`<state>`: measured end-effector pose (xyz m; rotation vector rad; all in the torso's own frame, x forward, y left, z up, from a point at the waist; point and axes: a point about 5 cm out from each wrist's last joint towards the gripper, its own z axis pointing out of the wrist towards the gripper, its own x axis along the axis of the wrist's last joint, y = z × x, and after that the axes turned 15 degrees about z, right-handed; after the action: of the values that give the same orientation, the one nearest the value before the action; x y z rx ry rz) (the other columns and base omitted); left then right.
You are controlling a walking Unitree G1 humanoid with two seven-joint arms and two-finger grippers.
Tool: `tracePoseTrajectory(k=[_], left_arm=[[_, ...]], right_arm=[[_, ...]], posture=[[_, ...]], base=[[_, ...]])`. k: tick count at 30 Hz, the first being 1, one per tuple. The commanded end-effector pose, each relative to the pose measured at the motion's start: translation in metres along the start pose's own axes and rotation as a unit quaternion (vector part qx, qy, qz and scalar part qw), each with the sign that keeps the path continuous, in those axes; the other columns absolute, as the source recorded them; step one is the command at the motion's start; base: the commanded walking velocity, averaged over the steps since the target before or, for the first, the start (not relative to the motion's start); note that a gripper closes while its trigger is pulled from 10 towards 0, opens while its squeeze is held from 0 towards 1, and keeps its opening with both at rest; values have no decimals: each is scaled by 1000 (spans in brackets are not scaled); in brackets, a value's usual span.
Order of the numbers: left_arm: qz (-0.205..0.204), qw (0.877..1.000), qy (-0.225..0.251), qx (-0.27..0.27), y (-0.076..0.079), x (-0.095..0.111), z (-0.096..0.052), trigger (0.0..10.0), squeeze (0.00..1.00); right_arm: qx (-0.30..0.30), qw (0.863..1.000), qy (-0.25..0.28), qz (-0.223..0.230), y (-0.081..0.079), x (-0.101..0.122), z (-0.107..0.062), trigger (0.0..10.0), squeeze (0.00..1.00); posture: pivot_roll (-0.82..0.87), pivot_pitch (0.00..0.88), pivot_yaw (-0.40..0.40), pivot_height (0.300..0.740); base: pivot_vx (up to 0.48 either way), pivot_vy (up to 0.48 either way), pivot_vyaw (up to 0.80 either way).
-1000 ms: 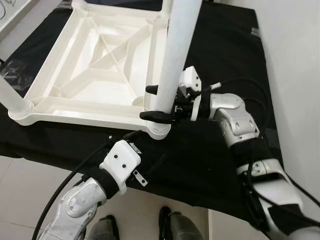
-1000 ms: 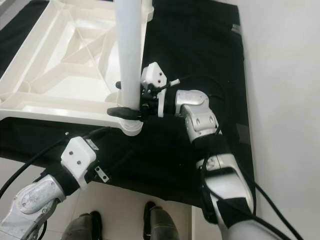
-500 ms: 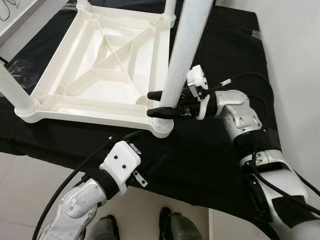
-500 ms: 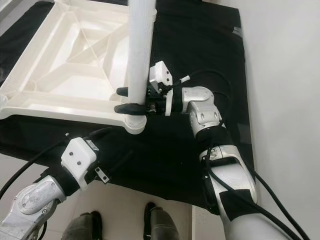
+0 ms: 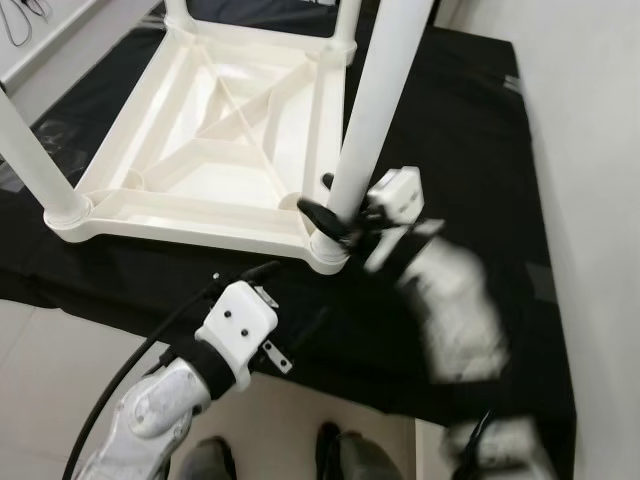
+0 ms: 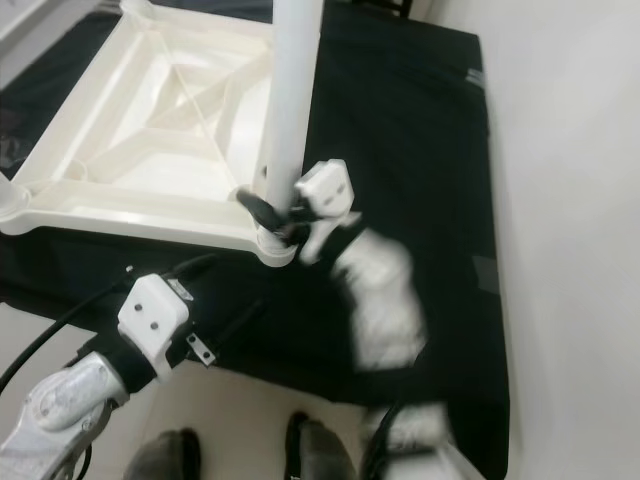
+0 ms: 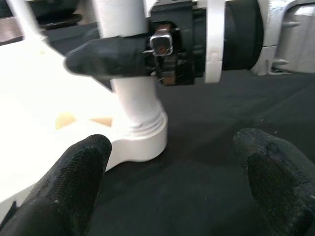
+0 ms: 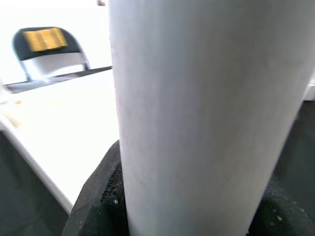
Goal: Building children table
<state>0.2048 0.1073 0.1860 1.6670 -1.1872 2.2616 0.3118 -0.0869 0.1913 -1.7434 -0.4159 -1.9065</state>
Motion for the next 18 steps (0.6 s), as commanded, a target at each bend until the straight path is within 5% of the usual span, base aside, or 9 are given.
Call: tracePoseTrajectory(k=[1, 5, 6, 8, 9, 10, 16, 17, 18], left_arm=[[-8, 1000, -1, -12, 5, -1, -1, 10000, 0], [-12, 1000, 7, -7, 4, 1, 3, 10000, 0], [-7, 1000, 3, -4, 2, 0, 2, 10000, 0], [-4, 1000, 0, -3, 1, -2, 1, 10000, 0], [-2, 1000, -1, -2, 1, -2, 1, 10000, 0], [-2, 1000, 0, -1, 1, -2, 1, 10000, 0], [-4, 1000, 5, -3, 2, -1, 3, 10000, 0], [-5, 1000, 5, -4, 3, 0, 3, 10000, 0], [-5, 1000, 5, -4, 3, 0, 3, 10000, 0]], right_arm=[[-41, 991, -124, 14, 12, -50, -16, 0, 0], [-8, 993, -117, 10, 12, -41, -1, 0, 0], [-8, 993, -113, 11, 11, -38, 2, 3176, 0], [-12, 994, -111, 11, 10, -36, 4, 3176, 0], [-10, 994, -106, 17, 10, -33, 6, 10000, 0], [-2, 995, -98, 32, 5, -27, 7, 10000, 1000], [96, 993, -63, 40, -7, 0, 15, 10000, 1000], [151, 987, -52, 31, -9, 12, 18, 10000, 608], [151, 987, -52, 31, -9, 12, 18, 10000, 608]], posture=[[77, 262, -101, 740], [88, 253, -113, 740], [91, 248, -114, 740], [91, 246, -114, 740], [91, 241, -115, 740], [93, 237, -115, 740], [92, 229, -114, 740], [94, 229, -115, 740], [94, 229, -115, 740]], base=[[0, 0, 0], [0, 0, 0], [0, 0, 0], [0, 0, 0], [0, 0, 0], [0, 0, 0], [0, 0, 0], [0, 0, 0], [0, 0, 0]])
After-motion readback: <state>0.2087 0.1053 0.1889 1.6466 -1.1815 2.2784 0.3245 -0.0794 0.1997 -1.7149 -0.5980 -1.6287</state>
